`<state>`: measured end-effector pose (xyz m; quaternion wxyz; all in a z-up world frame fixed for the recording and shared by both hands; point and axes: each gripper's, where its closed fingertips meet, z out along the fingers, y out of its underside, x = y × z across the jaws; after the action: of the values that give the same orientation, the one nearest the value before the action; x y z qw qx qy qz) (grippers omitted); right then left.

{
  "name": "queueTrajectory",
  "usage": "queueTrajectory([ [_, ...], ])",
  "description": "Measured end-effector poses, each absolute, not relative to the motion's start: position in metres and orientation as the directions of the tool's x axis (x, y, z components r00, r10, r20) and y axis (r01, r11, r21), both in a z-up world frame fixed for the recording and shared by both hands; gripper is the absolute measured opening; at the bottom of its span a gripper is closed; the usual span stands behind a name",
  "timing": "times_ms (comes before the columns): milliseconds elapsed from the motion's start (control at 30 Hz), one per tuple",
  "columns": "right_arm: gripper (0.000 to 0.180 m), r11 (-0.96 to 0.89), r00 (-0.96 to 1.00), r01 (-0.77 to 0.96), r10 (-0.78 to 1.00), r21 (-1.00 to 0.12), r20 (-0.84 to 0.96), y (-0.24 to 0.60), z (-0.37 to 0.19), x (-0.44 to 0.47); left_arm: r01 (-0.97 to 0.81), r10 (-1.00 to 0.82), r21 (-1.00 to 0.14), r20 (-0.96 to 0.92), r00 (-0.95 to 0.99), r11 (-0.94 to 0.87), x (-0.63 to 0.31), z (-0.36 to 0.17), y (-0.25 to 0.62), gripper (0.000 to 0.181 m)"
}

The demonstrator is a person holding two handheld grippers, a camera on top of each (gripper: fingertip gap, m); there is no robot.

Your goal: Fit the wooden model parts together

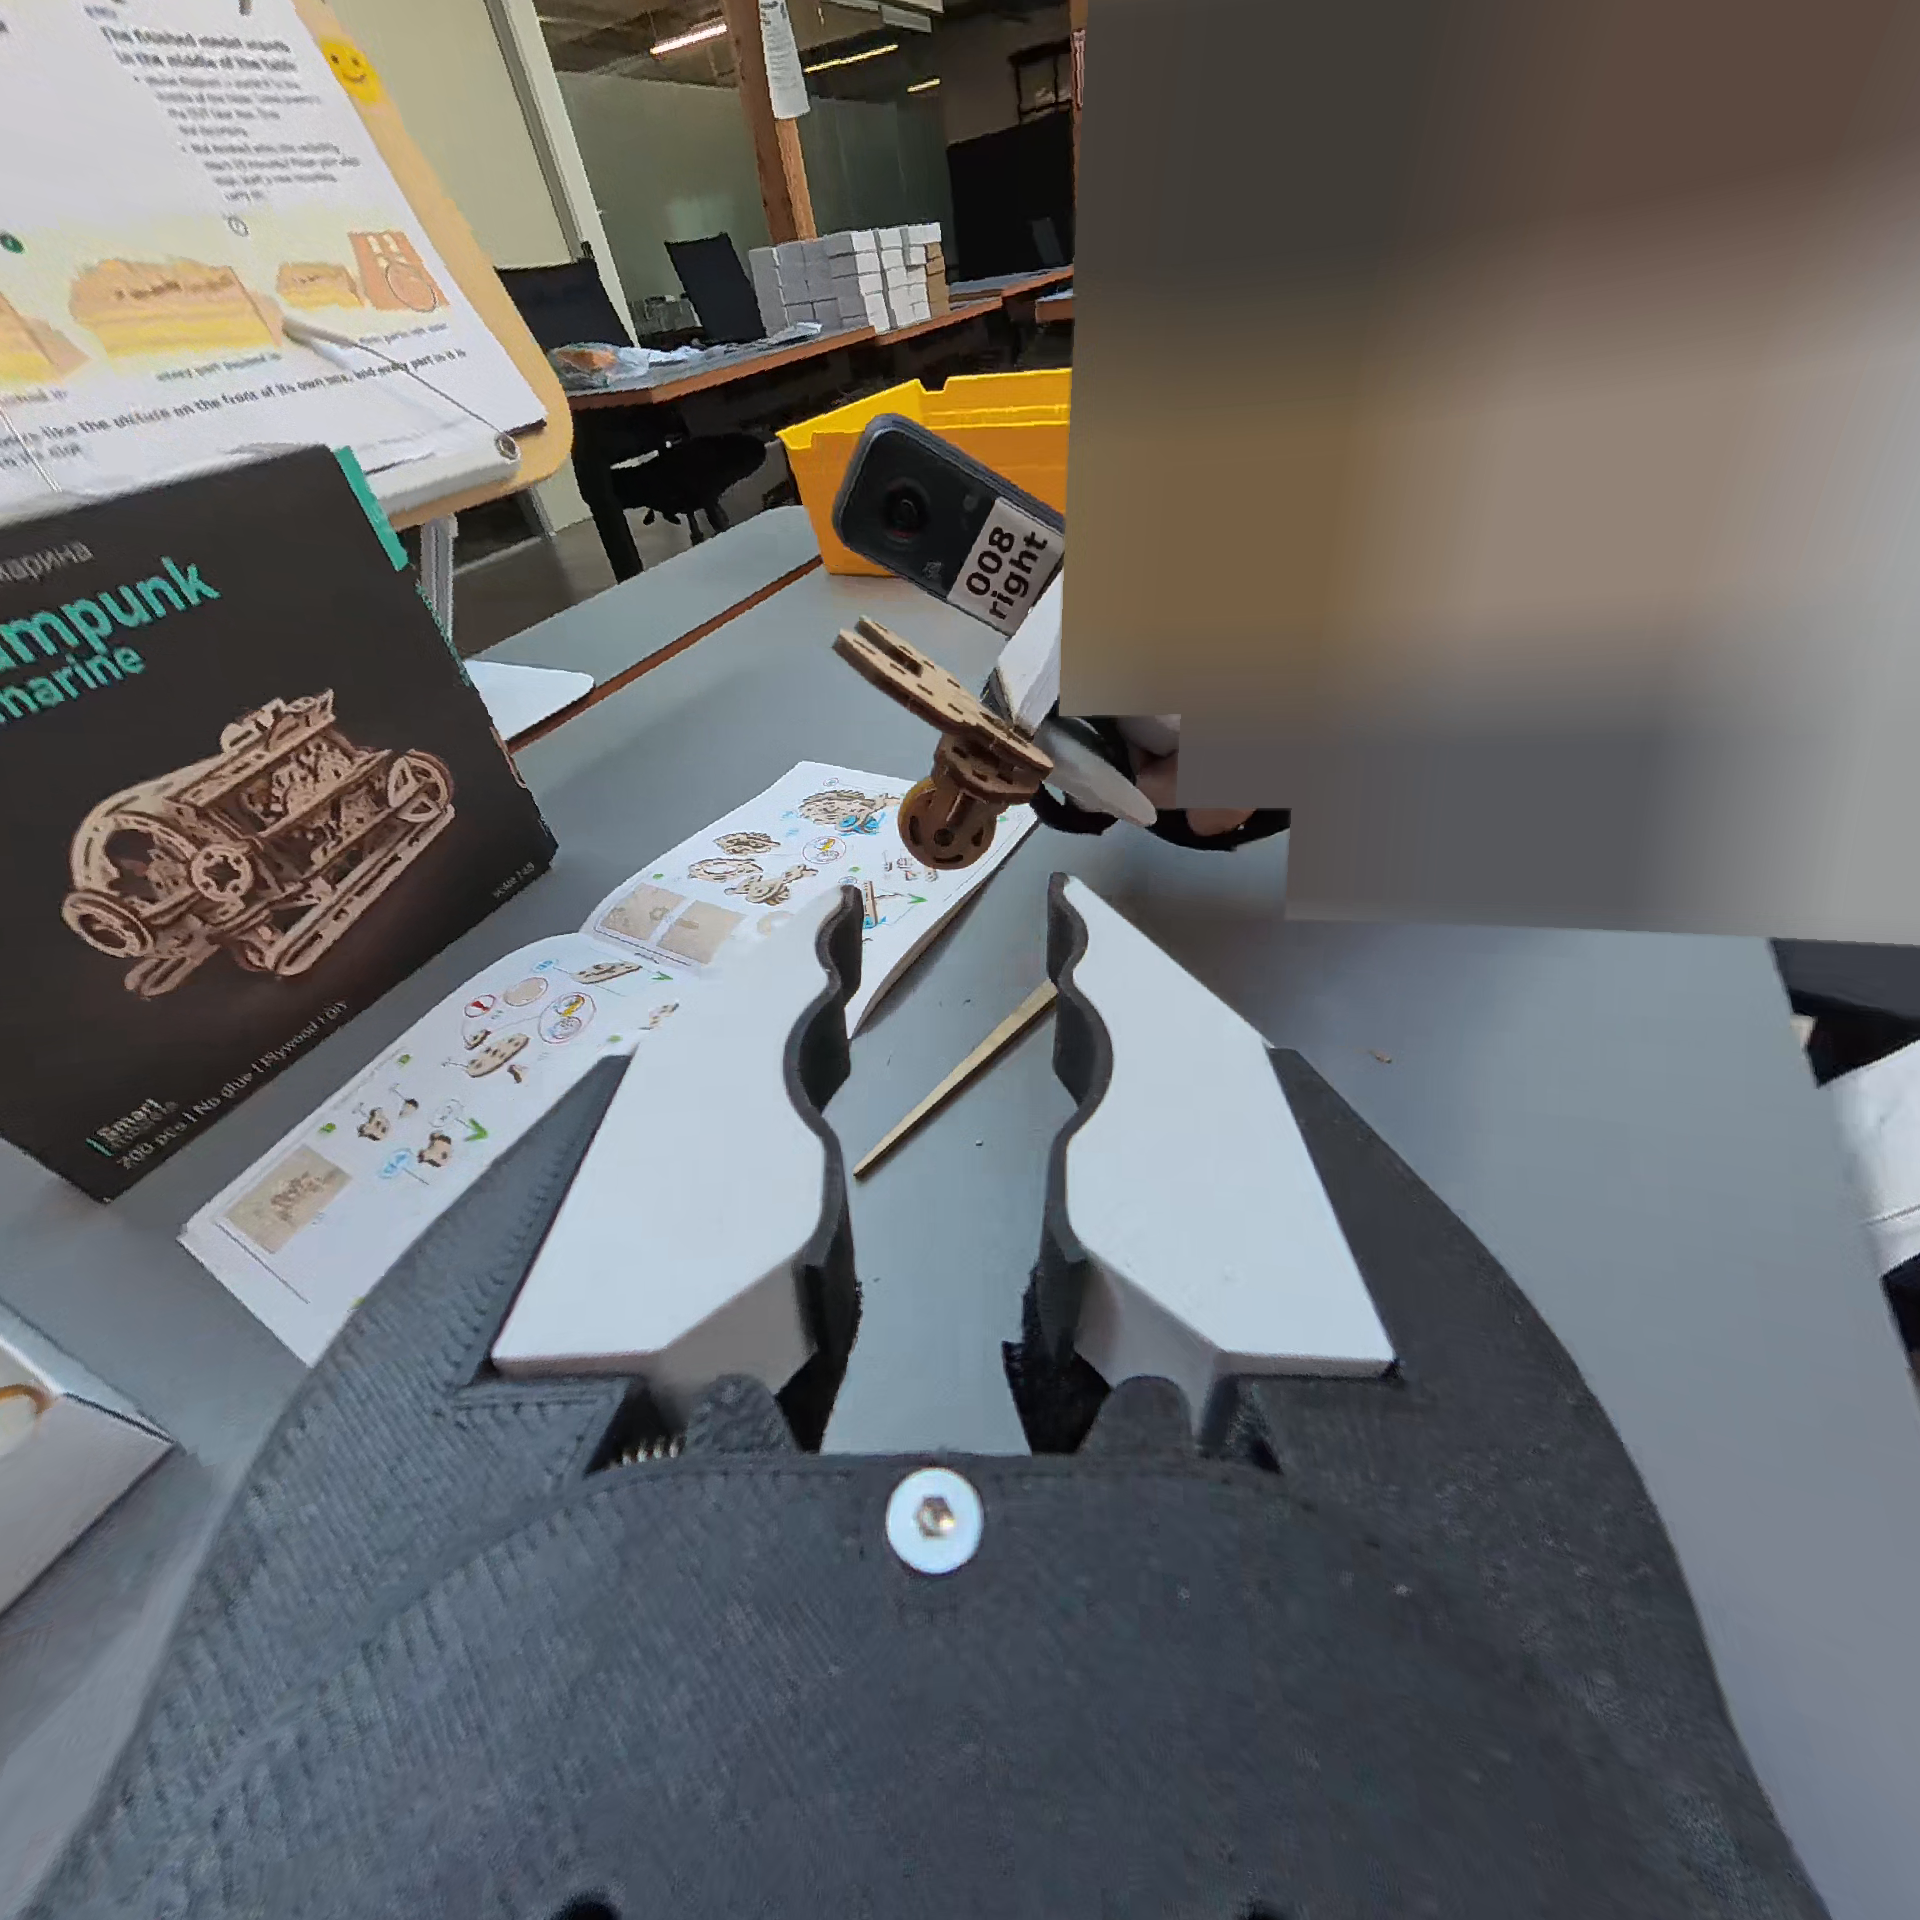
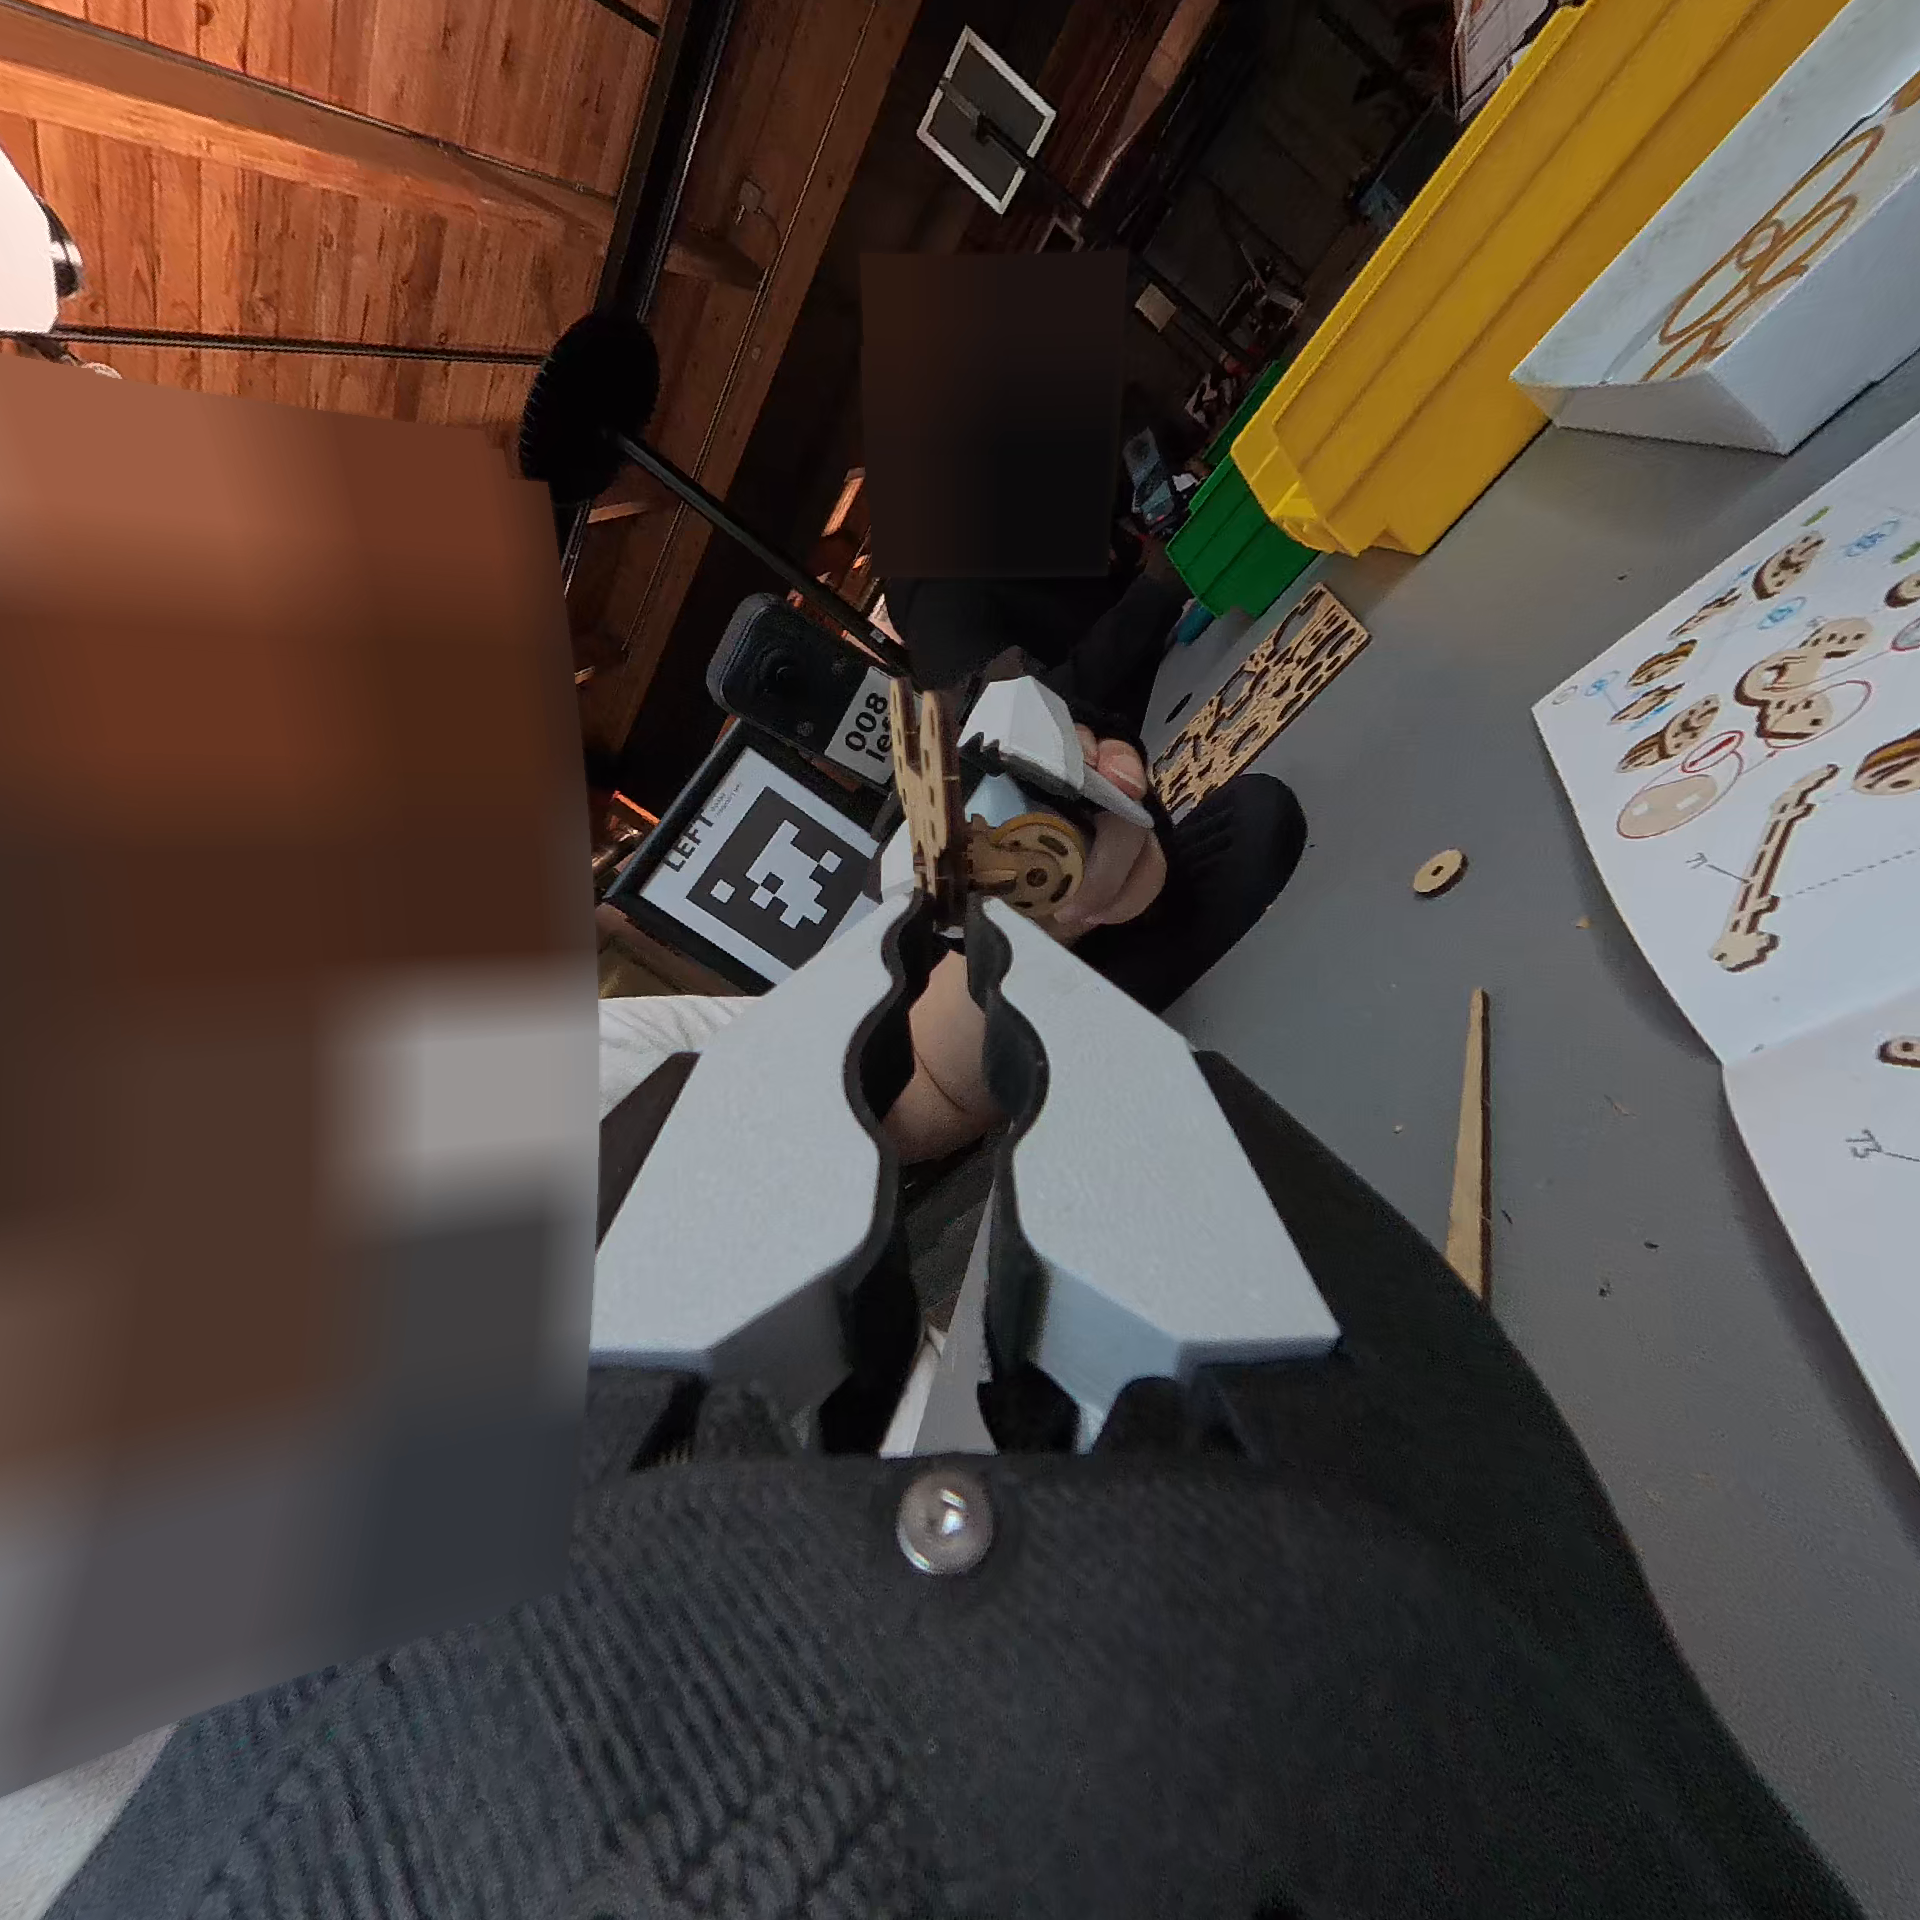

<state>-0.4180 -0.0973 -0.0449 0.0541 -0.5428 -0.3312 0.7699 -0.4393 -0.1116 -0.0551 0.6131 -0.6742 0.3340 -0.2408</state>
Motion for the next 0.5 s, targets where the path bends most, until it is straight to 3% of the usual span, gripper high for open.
queueTrajectory([
  [133,0.003,-0.701,-0.356,0.228,0.586,-0.675,-0.728,-0.089,-0.047,-0.418,0.14,-0.75,-0.95,0.307,0.586,-0.28,-0.437,-0.044,-0.108,0.032],
  [200,0.003,-0.678,-0.342,0.207,0.625,-0.705,-0.702,-0.088,-0.046,-0.419,0.183,-0.742,-0.913,0.404,0.535,-0.365,-0.431,-0.047,-0.107,0.033],
  [500,0.003,-0.602,-0.302,0.196,0.714,-0.774,-0.632,-0.089,-0.05,-0.423,0.222,-0.701,-0.888,0.455,0.549,-0.402,-0.428,-0.051,-0.099,0.022],
])
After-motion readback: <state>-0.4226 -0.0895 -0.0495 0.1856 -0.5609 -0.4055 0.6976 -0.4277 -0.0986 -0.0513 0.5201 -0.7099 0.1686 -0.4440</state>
